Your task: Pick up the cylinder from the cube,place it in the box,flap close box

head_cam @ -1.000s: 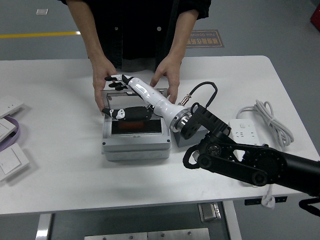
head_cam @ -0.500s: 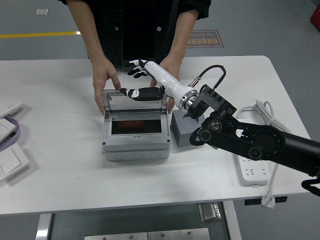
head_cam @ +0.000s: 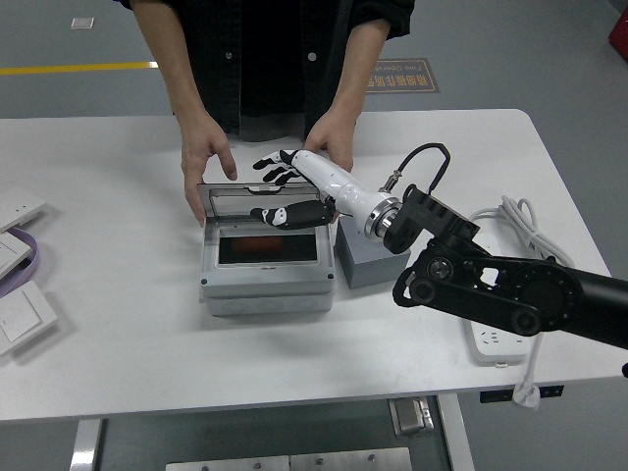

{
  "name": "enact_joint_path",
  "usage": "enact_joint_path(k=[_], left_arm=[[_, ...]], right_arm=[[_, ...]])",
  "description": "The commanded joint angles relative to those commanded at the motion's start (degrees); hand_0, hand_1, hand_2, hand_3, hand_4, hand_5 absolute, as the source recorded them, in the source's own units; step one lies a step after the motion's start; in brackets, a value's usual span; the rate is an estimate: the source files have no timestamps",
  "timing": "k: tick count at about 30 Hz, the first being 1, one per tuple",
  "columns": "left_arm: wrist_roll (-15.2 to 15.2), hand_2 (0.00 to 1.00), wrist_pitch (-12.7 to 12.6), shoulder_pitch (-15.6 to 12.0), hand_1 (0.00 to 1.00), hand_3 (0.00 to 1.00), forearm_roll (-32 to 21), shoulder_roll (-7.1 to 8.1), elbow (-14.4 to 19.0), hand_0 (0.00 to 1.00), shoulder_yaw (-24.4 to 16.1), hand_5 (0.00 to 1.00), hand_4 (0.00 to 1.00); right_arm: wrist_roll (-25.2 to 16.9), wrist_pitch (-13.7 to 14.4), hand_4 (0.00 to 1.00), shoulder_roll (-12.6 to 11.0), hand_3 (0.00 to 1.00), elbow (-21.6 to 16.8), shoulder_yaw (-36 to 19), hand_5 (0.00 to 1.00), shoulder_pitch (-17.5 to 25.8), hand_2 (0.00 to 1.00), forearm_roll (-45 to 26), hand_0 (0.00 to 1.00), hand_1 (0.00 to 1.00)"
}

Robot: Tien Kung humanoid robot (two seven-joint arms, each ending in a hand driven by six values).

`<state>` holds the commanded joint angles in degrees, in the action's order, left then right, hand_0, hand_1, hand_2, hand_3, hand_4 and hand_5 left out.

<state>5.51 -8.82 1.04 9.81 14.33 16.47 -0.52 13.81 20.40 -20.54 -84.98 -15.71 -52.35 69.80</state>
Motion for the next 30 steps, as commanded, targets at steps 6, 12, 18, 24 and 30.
enact_joint_path(k=[6, 12, 18, 24, 30], left_arm=[[0.0, 0.547, 0.1, -0.1, 0.583, 0.617, 1.0, 0.22, 0.0, 0.594, -1.9, 0.249, 0.666], [0.1, 0.547, 0.1, -0.4, 0.583, 0.617, 1.2, 0.37, 0.0, 0.594, -2.4, 0.247, 0.669], [0.0, 0.547, 0.0, -0.5, 0.583, 0.617, 1.1, 0.51, 0.0, 0.594, -2.5, 0.246, 0.671], [-0.1, 0.547, 0.0, -1.0, 0.583, 0.618, 0.7, 0.36, 0.0, 0.593, -2.5, 0.246, 0.673], [-0.2, 0.547, 0.0, -2.4, 0.584, 0.617, 0.2, 0.31, 0.1, 0.593, -2.4, 0.247, 0.674]], right_arm=[[1.9, -2.7, 0.805, -1.6, 0.774, -4.9, 1.7, 0.364, 0.9, 0.721, -0.7, 0.783, 0.697], [1.8, -3.1, 0.722, -2.2, 0.842, -5.3, 2.0, 0.428, 2.1, 0.806, -4.1, 0.786, 0.717], [0.1, -2.6, 0.619, -2.6, 0.868, -4.1, 0.9, 0.462, 3.7, 0.822, -9.5, 0.792, 0.730], [-1.7, 0.1, 0.614, -4.4, 0.874, -4.8, -6.3, 0.478, 8.9, 0.824, -9.5, 0.793, 0.730], [-5.0, 0.8, 0.622, -5.8, 0.833, -5.8, -14.6, 0.486, 16.1, 0.787, -9.1, 0.776, 0.716]])
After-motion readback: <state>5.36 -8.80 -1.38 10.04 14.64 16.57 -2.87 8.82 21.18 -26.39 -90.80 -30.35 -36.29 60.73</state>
